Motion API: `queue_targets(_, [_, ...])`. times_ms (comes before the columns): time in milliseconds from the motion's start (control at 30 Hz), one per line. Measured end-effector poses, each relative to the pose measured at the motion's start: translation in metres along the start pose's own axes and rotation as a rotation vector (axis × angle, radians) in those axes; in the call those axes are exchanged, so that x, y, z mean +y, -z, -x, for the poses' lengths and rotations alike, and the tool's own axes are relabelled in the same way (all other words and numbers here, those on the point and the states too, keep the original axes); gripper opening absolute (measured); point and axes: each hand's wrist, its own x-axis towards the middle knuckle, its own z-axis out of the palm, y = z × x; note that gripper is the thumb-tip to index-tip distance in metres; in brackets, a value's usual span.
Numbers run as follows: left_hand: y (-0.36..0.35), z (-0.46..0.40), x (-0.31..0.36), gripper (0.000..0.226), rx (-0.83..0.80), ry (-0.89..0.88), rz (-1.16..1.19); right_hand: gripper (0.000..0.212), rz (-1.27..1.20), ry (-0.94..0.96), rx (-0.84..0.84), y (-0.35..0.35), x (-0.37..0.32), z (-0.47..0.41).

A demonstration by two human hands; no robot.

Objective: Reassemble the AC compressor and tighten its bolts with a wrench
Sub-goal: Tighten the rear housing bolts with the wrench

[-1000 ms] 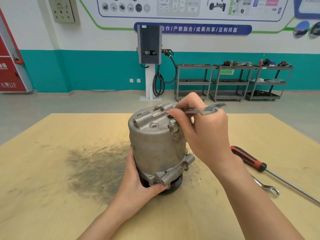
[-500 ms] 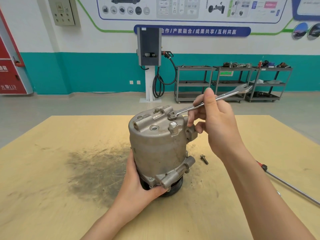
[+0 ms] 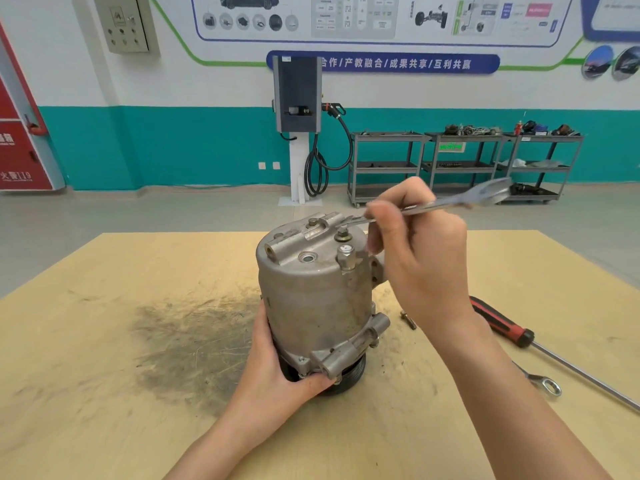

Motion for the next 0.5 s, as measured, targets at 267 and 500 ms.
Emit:
queue_targets(267, [-0.001, 0.0, 0.001, 0.12, -0.007, 0.008, 0.015, 0.04, -0.491, -0.465, -0.007, 0.007, 0.012, -0.008])
queue_targets(500, [-0.001, 0.0, 0.001, 0.122, -0.012, 0.012, 0.023, 0.042, -0.562, -0.573, -0.035, 0.008, 0.019, -0.008])
